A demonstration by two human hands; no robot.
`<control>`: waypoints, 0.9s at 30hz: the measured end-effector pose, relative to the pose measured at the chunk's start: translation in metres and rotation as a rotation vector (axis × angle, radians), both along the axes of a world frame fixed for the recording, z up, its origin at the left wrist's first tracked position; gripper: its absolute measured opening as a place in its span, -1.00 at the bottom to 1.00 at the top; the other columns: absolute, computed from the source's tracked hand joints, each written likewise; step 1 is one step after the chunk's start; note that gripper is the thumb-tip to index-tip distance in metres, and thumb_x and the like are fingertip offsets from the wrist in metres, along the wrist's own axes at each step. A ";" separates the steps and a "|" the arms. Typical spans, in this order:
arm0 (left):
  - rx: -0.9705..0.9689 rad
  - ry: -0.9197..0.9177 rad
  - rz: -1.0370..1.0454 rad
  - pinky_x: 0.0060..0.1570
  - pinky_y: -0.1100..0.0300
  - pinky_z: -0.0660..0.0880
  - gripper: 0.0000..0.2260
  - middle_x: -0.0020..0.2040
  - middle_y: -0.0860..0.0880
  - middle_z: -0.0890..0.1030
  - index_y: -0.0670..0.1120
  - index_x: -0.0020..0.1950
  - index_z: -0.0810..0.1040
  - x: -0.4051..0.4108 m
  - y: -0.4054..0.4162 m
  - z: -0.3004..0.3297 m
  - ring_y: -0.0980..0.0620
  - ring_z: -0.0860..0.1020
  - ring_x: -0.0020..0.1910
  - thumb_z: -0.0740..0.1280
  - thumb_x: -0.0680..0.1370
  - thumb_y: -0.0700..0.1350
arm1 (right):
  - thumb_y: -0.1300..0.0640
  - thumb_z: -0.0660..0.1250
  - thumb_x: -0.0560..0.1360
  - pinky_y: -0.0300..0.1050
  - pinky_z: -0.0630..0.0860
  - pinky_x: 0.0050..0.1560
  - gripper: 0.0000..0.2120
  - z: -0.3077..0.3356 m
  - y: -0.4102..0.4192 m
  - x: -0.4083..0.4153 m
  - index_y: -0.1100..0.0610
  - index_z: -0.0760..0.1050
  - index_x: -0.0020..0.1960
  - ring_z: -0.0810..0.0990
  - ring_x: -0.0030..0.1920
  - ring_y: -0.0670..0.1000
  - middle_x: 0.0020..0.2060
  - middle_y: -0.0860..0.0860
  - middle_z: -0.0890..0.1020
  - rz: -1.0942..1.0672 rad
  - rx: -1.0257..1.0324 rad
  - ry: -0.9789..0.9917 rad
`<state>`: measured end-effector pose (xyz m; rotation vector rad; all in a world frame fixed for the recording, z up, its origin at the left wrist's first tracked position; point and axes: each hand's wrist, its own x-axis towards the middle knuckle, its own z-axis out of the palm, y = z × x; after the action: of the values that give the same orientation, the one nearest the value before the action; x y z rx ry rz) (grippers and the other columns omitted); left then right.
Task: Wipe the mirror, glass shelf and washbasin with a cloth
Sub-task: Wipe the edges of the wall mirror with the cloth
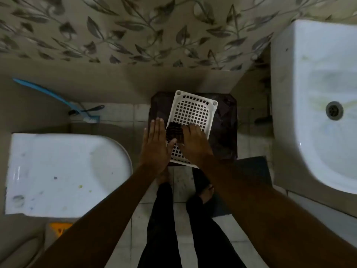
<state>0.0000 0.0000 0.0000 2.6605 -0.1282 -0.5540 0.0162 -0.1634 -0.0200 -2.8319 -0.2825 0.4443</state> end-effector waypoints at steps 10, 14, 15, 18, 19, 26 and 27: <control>-0.026 0.026 -0.008 0.56 0.02 -0.18 -0.30 0.61 -0.10 -0.12 -0.13 0.59 -0.18 -0.013 0.006 -0.014 0.03 -0.20 0.58 -0.24 0.59 0.29 | 0.23 0.26 0.54 0.20 0.39 0.31 -0.51 -0.025 0.014 0.007 0.27 0.30 0.46 0.40 0.30 0.22 0.32 0.20 0.43 0.081 -0.310 0.118; -0.019 -0.026 -0.138 0.55 0.09 -0.22 -0.27 0.61 -0.09 -0.09 -0.16 0.59 -0.12 -0.013 0.006 -0.012 0.05 -0.20 0.58 -0.31 0.58 0.31 | 0.37 0.26 0.50 0.16 0.39 0.30 -0.63 -0.024 0.019 0.020 0.32 0.42 0.30 0.41 0.26 0.24 0.23 0.25 0.47 0.236 -0.265 0.112; -0.019 -0.031 -0.149 0.55 0.10 -0.23 -0.27 0.61 -0.09 -0.10 -0.15 0.59 -0.12 -0.011 0.005 -0.010 0.06 -0.21 0.58 -0.31 0.58 0.31 | 0.38 0.27 0.49 0.16 0.40 0.29 -0.63 -0.023 0.017 0.023 0.33 0.42 0.30 0.42 0.25 0.24 0.22 0.25 0.48 0.236 -0.242 0.124; -0.055 -0.040 -0.135 0.55 0.09 -0.21 -0.25 0.61 -0.09 -0.11 -0.15 0.59 -0.13 -0.003 0.004 -0.002 0.06 -0.22 0.58 -0.31 0.56 0.33 | 0.27 0.30 0.53 0.07 0.46 0.24 -0.60 -0.020 0.008 0.032 0.25 0.42 0.35 0.49 0.22 0.20 0.22 0.22 0.52 0.006 -0.029 0.165; -0.084 -0.063 -0.120 0.56 0.07 -0.18 -0.26 0.61 -0.10 -0.09 -0.15 0.59 -0.12 0.002 0.004 0.003 0.06 -0.20 0.58 -0.28 0.57 0.33 | 0.23 0.33 0.53 0.02 0.48 0.21 -0.58 -0.014 0.004 0.034 0.22 0.43 0.37 0.52 0.19 0.18 0.20 0.20 0.55 -0.111 0.099 0.194; -0.129 -0.234 -0.161 0.56 0.03 -0.11 -0.29 0.60 -0.13 -0.05 -0.17 0.58 -0.08 0.048 -0.005 0.051 0.03 -0.15 0.59 -0.19 0.61 0.30 | 0.28 0.26 0.57 -0.15 0.61 -0.16 -0.83 0.067 -0.007 0.044 0.21 0.63 -0.10 0.68 -0.15 0.11 -0.18 0.12 0.70 -0.958 0.913 0.384; -0.125 -0.249 -0.187 0.56 0.01 -0.11 -0.29 0.60 -0.12 -0.04 -0.17 0.58 -0.07 0.056 -0.007 0.060 0.02 -0.14 0.59 -0.20 0.61 0.30 | 0.24 0.22 0.59 -0.20 0.60 -0.27 -0.78 0.083 -0.009 0.050 0.19 0.60 -0.14 0.67 -0.22 0.07 -0.22 0.09 0.68 -1.087 1.008 0.430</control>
<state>0.0560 -0.0071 0.0595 2.5992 -0.4722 -0.2583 0.0659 -0.1722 0.0635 -1.5045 0.8351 0.4361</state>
